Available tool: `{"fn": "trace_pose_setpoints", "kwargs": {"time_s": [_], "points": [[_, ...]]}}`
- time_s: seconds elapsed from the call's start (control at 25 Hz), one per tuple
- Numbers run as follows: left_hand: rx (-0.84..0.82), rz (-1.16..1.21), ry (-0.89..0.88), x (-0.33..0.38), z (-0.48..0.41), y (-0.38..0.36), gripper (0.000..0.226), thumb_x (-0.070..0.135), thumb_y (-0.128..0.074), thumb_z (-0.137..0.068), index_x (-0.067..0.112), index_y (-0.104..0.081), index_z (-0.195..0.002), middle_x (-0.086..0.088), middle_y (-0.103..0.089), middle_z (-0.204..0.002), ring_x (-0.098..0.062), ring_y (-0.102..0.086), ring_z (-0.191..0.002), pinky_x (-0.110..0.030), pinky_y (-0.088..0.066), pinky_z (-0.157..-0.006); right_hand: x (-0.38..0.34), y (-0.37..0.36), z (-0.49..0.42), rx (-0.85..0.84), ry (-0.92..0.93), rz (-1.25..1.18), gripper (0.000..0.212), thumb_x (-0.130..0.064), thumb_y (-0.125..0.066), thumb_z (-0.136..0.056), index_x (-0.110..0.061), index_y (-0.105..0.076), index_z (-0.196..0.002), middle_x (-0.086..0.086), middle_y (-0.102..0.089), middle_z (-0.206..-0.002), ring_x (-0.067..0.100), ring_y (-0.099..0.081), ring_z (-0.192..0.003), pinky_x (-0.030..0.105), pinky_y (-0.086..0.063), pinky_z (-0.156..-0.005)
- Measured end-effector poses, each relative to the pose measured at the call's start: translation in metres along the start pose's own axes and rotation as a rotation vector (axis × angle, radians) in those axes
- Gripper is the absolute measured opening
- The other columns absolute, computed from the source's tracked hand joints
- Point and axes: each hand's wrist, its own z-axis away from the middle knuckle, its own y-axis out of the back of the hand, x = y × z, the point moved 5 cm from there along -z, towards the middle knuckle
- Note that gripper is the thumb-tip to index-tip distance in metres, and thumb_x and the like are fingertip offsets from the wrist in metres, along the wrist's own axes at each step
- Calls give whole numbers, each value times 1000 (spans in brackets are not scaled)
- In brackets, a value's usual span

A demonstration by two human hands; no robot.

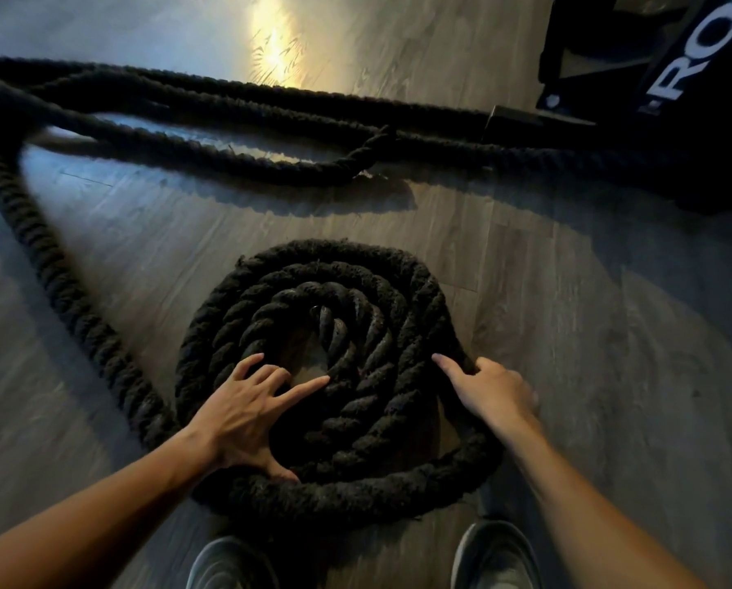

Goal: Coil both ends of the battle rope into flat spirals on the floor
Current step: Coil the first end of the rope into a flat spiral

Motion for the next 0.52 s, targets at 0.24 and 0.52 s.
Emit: {"fn": "trace_pose_setpoints", "kwargs": {"time_s": [0.24, 0.52], "points": [[-4, 4, -4, 1, 0, -5, 141, 110, -35, -44, 32, -11, -160, -8, -58, -112, -31, -55, -110, -59, -27, -115, -39, 9, -22, -200, 80, -225, 115, -97, -35, -68, -12, -43, -145, 15, -50, -144, 33, -49, -130, 42, -42, -101], [-10, -17, -13, 1, 0, -1, 137, 109, -36, -47, 35, -7, -159, -7, -60, -117, -30, -55, -115, -57, -27, -116, -84, 10, -45, -94, 371, -453, 69, -44, -50, -100, -25, -17, -159, 12, -44, -152, 31, -44, -137, 37, -37, -109]]}}
